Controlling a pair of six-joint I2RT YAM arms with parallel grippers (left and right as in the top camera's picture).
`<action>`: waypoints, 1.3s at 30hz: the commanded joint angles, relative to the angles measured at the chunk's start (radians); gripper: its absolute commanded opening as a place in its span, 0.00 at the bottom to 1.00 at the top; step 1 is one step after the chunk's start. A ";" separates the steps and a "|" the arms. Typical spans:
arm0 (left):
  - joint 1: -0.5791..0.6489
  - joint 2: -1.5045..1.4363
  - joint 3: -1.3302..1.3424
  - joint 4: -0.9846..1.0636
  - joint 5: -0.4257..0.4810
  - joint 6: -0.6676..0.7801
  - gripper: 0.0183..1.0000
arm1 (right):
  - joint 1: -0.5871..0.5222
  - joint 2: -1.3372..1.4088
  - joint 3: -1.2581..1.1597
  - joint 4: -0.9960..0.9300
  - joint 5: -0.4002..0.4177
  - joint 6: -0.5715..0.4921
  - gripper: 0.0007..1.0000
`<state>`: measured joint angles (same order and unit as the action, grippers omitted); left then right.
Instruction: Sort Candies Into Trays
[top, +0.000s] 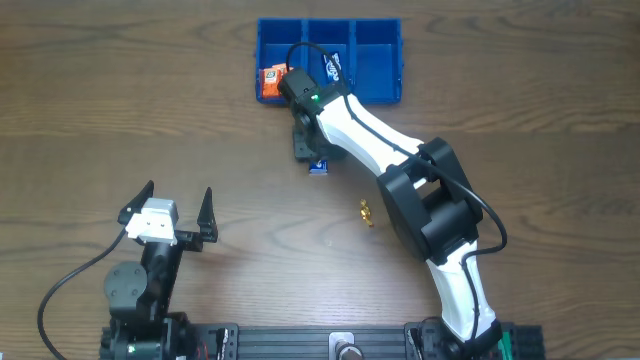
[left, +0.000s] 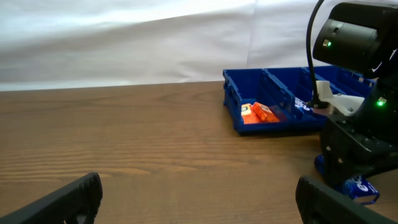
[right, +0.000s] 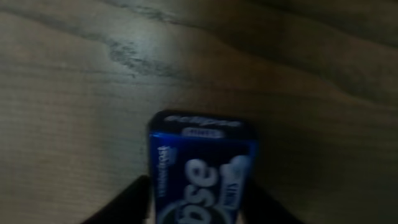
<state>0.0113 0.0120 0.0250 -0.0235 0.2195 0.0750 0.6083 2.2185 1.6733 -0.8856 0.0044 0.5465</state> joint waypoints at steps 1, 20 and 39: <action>0.003 -0.002 -0.020 -0.032 0.014 -0.008 1.00 | 0.003 0.021 0.003 0.002 0.005 0.008 0.25; 0.003 -0.002 -0.020 -0.032 0.014 -0.008 1.00 | -0.106 -0.347 0.236 -0.063 0.206 -0.065 0.09; 0.003 -0.002 -0.020 -0.032 0.014 -0.008 1.00 | -0.160 -0.027 0.312 0.313 0.202 -0.204 0.09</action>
<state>0.0113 0.0120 0.0250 -0.0235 0.2192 0.0750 0.4564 2.2082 1.9774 -0.5861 0.2047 0.3584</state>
